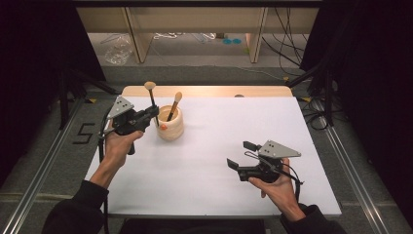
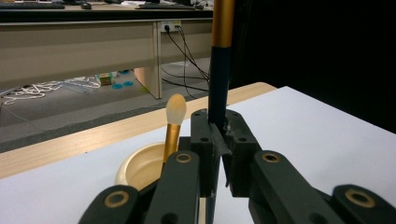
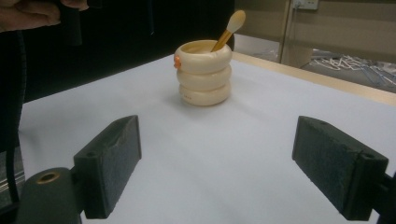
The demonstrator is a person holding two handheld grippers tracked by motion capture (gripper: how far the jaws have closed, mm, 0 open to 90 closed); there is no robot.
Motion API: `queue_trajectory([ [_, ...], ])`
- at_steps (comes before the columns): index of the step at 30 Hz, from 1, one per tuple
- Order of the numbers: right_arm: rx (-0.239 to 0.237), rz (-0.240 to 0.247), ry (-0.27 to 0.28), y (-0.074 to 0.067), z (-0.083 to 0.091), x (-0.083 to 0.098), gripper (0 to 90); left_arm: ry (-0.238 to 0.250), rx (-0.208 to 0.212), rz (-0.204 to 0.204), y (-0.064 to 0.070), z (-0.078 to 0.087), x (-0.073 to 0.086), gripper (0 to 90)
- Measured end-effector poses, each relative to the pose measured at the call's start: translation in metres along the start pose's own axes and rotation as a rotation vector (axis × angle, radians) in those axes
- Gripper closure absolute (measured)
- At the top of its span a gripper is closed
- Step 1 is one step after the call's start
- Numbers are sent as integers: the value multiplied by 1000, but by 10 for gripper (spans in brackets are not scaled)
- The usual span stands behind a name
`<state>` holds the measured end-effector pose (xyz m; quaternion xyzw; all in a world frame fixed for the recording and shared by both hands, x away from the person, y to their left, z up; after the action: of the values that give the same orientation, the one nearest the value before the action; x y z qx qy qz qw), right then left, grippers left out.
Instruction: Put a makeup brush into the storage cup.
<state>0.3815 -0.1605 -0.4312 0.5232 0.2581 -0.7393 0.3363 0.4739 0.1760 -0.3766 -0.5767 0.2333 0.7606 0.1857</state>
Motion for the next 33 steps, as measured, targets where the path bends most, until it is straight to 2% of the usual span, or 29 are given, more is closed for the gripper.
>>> queue_trajectory([
  [1,9,11,16,1,-1,0,166,1,-3,6,0,-1,-1,839],
  [2,-2,-8,10,0,-1,0,166,2,-4,-1,-1,-1,-3,839],
  [4,-1,-5,12,0,-1,0,167,4,-7,3,-2,-3,-5,839],
  [5,13,14,10,2,0,0,167,7,-11,-2,-3,-4,-7,839],
  [14,7,13,14,2,-2,0,168,14,-27,7,-10,-13,-13,839],
  [15,7,12,14,2,-2,0,168,30,18,-11,-9,-17,-14,839],
  [17,5,15,14,2,-2,1,168,16,-23,3,-12,-17,-14,839],
  [21,8,19,10,2,-2,1,168,17,-40,14,-16,-20,-15,839],
  [22,10,19,6,2,-2,1,168,20,-39,13,-16,-21,-16,839],
  [23,9,18,7,2,-2,1,169,2,-47,-2,-18,-21,-15,839],
  [24,1,3,-3,0,-2,2,170,13,-44,18,-17,-23,-15,838],
  [25,-10,-7,11,-1,-4,1,170,5,-45,7,-18,-24,-15,839],
  [26,-8,-5,11,-1,-4,1,170,9,-49,8,-18,-26,-15,839],
  [27,5,19,3,1,-2,1,170,11,-51,17,-18,-28,-15,839],
  [28,3,17,-1,1,-2,1,170,13,-52,10,-19,-29,-16,839],
  [29,3,17,-2,1,-3,1,170,18,-57,22,-19,-31,-16,839],
  [33,-7,19,12,0,-4,1,171,11,-62,7,-20,-36,-18,839],
])
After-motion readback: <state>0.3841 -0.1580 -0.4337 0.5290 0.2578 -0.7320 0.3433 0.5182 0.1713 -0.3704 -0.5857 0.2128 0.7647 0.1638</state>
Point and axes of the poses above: each handheld gripper's, and its own axes: z roughly backward along the jaws, x roughly out of its underside, y roughly to its right, the point moved 5 cm from there along -z, roughly forward along the jaws, and after that the axes turned 3 degrees about z, right-handed, at the moved point
